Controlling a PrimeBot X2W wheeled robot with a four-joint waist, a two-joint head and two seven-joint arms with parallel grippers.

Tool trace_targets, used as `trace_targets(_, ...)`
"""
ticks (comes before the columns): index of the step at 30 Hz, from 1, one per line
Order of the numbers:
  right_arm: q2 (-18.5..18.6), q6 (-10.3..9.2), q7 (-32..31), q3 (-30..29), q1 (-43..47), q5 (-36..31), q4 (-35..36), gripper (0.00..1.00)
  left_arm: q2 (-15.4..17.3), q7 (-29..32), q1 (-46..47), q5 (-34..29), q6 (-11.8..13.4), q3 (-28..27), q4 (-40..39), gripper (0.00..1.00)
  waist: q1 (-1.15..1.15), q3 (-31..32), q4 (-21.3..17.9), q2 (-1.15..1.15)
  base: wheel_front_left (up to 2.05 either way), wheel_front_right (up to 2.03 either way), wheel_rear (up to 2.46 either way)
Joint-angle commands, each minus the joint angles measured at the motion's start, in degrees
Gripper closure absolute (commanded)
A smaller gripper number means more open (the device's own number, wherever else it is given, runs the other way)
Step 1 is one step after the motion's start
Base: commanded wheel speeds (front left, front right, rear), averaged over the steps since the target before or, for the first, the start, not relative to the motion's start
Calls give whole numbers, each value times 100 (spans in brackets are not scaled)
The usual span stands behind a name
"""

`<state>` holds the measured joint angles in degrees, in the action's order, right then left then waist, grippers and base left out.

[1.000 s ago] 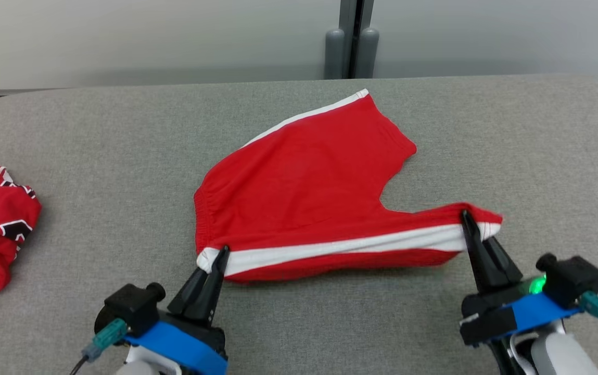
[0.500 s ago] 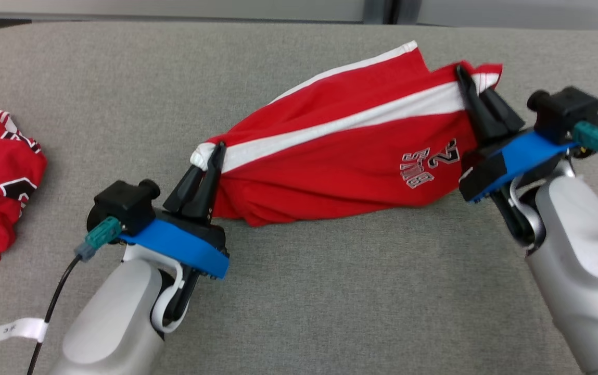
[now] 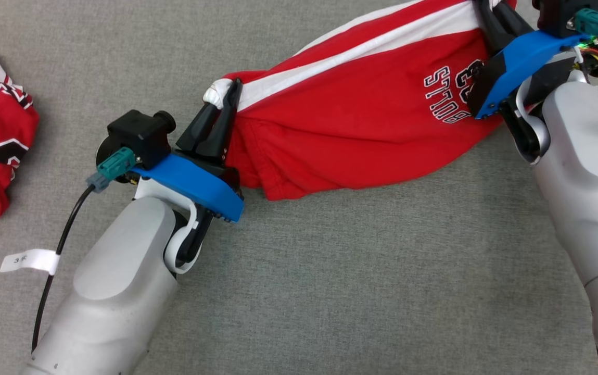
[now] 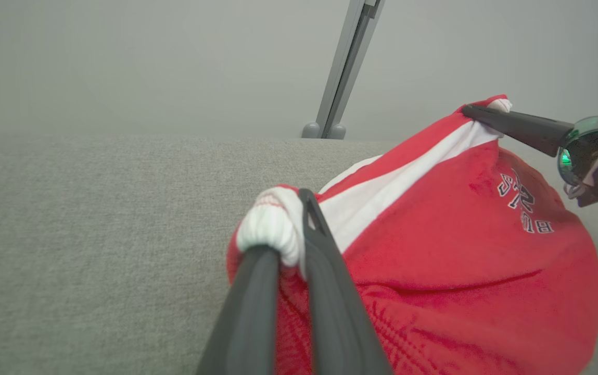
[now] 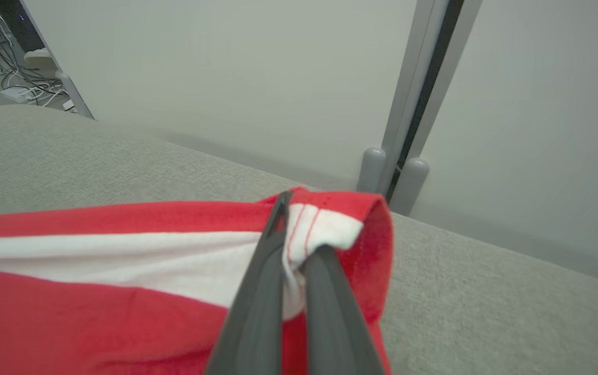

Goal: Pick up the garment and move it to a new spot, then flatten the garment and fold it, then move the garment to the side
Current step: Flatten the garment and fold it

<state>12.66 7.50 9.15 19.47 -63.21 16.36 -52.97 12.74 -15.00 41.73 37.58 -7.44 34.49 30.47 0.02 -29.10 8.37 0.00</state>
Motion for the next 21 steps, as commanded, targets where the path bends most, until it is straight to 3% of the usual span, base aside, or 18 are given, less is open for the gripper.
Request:
trace_targets(1, -13, -1, 47, 16, -133, 10, -122, 67, -7, -27, 113, 27, -1, 22, 42, 100, -2, -37, 40, 0, 0, 0, 0)
trace_targets(2, -45, -1, 47, 26, -180, 43, -258, 7, -16, -26, 138, 65, -1, 33, 76, 63, -2, -37, 41, 0, 0, 0, 0)
trace_targets(3, -83, 0, 46, 42, -210, 61, -384, 0, -12, -27, 158, 79, -2, 14, 99, 35, -2, -32, 36, 0, 0, 0, 0)
trace_targets(4, -104, 0, 99, 48, -252, 84, -480, 0, 0, -27, 170, 77, -2, -8, 112, 0, -2, -19, 25, 0, 0, 0, 0)
trace_targets(21, 62, 0, 571, 439, 337, 421, -1225, 0, 176, -27, -950, -402, -3, -412, -175, 0, -2, 661, 28, 0, 0, 0, 0)
